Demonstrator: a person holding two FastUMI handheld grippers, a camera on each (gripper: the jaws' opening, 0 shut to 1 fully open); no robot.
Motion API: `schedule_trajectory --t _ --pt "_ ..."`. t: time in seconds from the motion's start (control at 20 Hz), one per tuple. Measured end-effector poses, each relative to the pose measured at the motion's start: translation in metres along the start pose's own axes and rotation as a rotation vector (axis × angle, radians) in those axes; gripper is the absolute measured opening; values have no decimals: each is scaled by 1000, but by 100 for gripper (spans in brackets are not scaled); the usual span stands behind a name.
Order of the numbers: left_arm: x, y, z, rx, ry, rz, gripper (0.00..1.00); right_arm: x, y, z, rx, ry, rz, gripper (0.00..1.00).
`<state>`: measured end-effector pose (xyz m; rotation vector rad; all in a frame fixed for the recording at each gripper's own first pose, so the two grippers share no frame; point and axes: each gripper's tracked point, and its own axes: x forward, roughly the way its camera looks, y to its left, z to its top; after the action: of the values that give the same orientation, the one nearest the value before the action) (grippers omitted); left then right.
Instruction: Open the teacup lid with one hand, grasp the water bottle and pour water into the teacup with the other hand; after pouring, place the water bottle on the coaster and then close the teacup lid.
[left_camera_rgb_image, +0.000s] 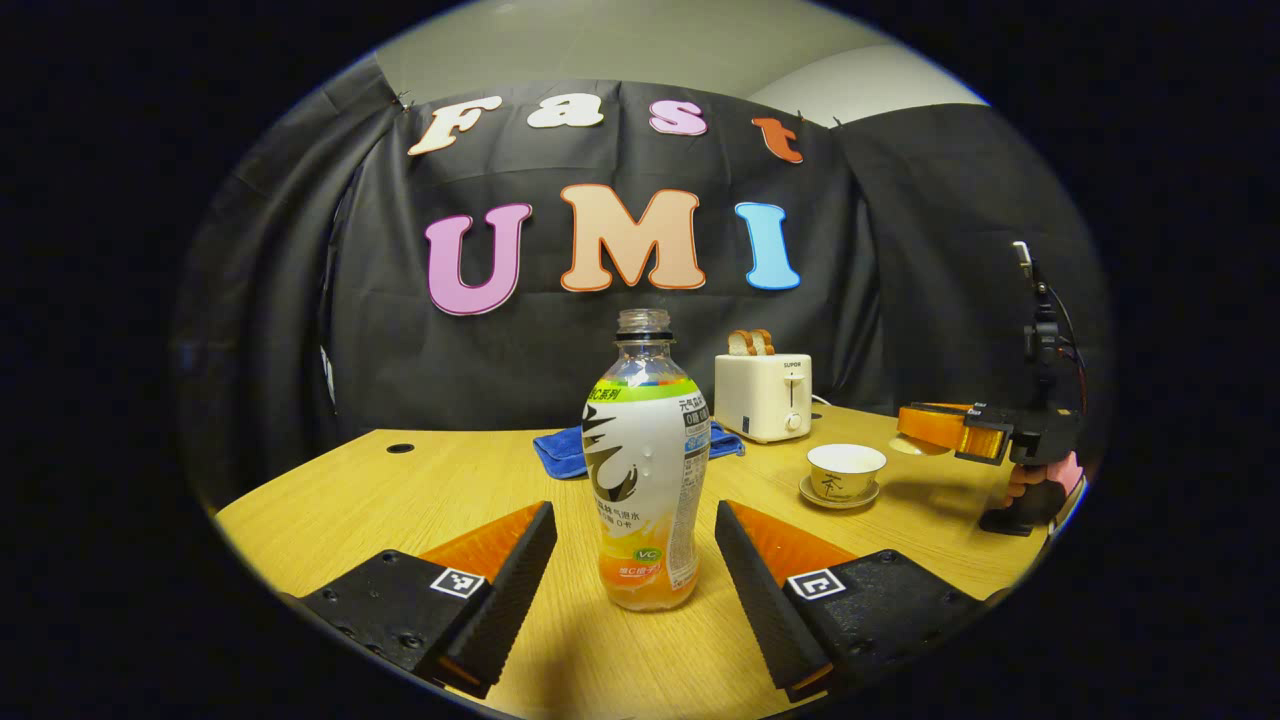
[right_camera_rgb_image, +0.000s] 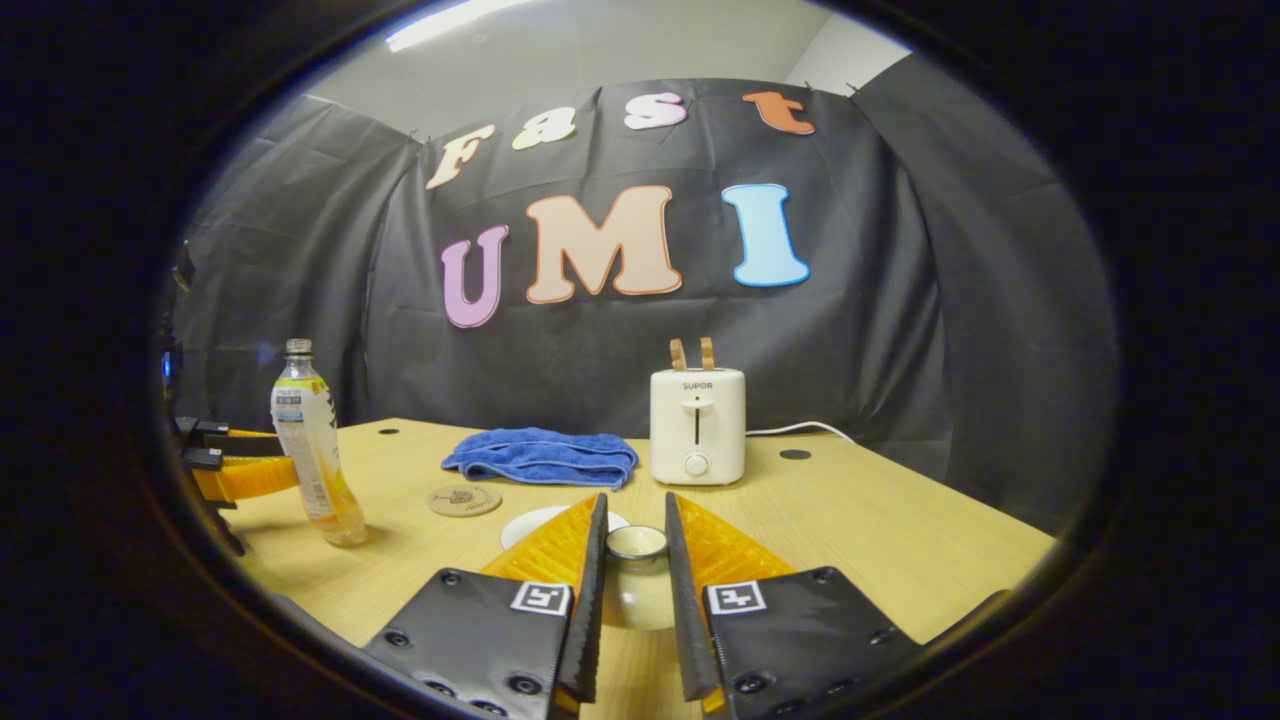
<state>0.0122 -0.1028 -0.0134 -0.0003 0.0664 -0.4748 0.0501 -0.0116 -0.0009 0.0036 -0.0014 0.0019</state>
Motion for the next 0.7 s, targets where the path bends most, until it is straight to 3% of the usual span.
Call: schedule_trajectory --t 0.25,0.55,0.6,0.7 --pt "25 0 -13 6 88 27 94 -2 -2 0 0 0 -3 36" --pt "44 -3 -12 7 87 44 91 -3 -4 0 0 1 1 36" --pt "46 -3 -13 11 94 51 88 -3 -4 0 1 1 2 36" --pt "46 2 -14 20 105 82 67 -5 -3 0 0 1 3 36"
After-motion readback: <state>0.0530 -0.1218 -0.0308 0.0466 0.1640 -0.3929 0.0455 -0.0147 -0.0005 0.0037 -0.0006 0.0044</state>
